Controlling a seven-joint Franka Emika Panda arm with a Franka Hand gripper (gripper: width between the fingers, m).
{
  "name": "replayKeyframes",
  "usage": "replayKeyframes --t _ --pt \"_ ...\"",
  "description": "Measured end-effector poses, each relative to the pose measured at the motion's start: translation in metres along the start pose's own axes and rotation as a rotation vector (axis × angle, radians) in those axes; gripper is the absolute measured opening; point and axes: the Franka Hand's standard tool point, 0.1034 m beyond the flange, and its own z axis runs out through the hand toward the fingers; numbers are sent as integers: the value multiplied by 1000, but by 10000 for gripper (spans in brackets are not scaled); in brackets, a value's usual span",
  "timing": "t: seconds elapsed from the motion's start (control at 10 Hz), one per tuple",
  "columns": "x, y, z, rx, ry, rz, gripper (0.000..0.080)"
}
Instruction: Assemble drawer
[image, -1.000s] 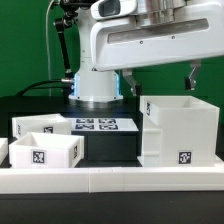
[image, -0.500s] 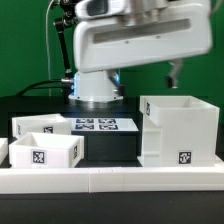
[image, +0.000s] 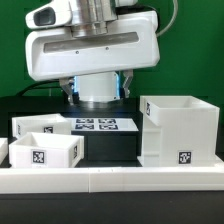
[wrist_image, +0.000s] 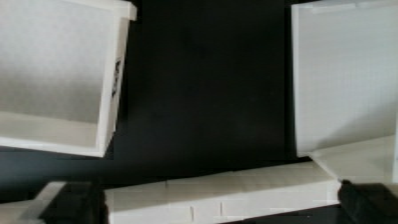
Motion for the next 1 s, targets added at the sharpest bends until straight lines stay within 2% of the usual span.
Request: replayKeyframes --t 0.3,0.5,0.7,0.9,1.0 --pt "-1 2 2 -2 -3 17 649" --pt "-12 22 14 -32 -21 120 649" --pt "-15 35 31 -52 -16 167 649" --pt "-13 44 58 -78 15 178 649" --pt "-13 50 65 -87 25 160 649"
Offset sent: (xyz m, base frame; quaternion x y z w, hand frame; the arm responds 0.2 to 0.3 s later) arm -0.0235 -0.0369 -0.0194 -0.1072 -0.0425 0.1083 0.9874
